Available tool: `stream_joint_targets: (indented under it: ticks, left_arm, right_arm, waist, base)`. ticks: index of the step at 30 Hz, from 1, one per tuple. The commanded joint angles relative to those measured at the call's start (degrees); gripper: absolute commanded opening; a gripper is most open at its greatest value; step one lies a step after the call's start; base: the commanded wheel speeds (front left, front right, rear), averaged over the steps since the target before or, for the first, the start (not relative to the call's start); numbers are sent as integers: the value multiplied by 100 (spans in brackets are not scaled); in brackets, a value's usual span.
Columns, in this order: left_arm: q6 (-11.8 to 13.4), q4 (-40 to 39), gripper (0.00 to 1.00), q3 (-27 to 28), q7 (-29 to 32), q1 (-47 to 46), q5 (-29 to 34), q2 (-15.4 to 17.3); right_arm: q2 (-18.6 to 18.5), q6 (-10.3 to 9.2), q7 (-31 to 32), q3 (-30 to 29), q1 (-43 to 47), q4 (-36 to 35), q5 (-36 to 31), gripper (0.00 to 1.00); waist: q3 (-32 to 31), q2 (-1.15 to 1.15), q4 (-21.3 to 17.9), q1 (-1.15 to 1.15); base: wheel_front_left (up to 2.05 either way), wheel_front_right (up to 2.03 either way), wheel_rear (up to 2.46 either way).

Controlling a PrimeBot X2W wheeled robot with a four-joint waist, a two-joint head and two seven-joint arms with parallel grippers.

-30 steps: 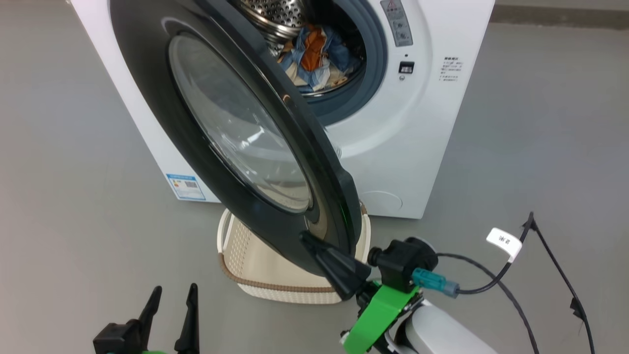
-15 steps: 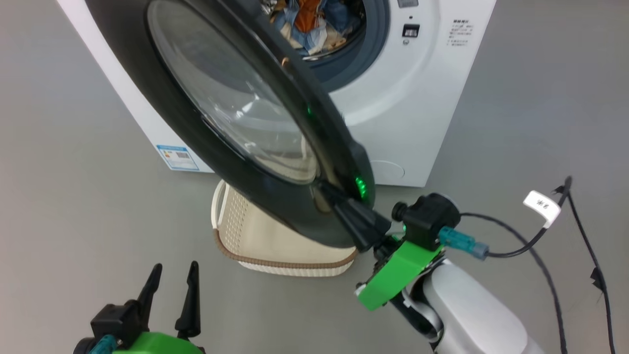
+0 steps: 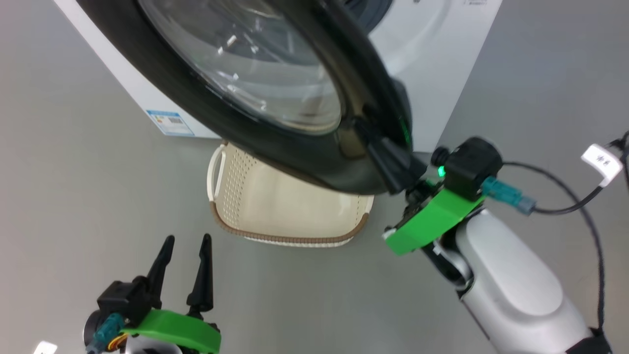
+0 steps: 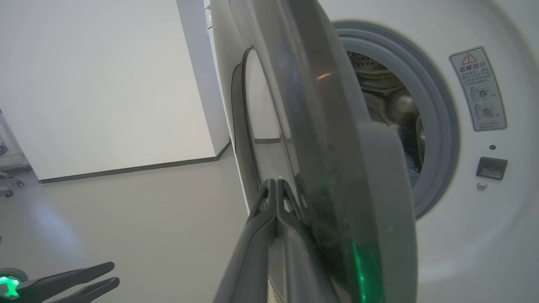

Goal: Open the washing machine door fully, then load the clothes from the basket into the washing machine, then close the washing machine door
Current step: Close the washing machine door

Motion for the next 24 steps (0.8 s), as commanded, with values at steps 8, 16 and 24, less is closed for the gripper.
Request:
stream_joint_targets:
  ticks: [8,16,24]
  left_arm:
    - [140,-358,100,-1,-37,-360,-63,56]
    - [256,-597,100,-257,-37,-673,-174,56]
    - [329,-757,100,-546,-37,-902,-299,56]
  right_arm:
    - [-205,7,-26,-250,-598,-298,-116,0]
    - [-590,7,-26,-355,-1229,-355,-189,0]
    - [-1074,7,-26,-486,-1824,-253,-253,0]
  waist:
    - [688,0,44,0]
    - [1251,0,176,0]
    - [1631,0,467,0]
  base:
    - [0,0,0]
    - [0,0,0]
    - [0,0,0]
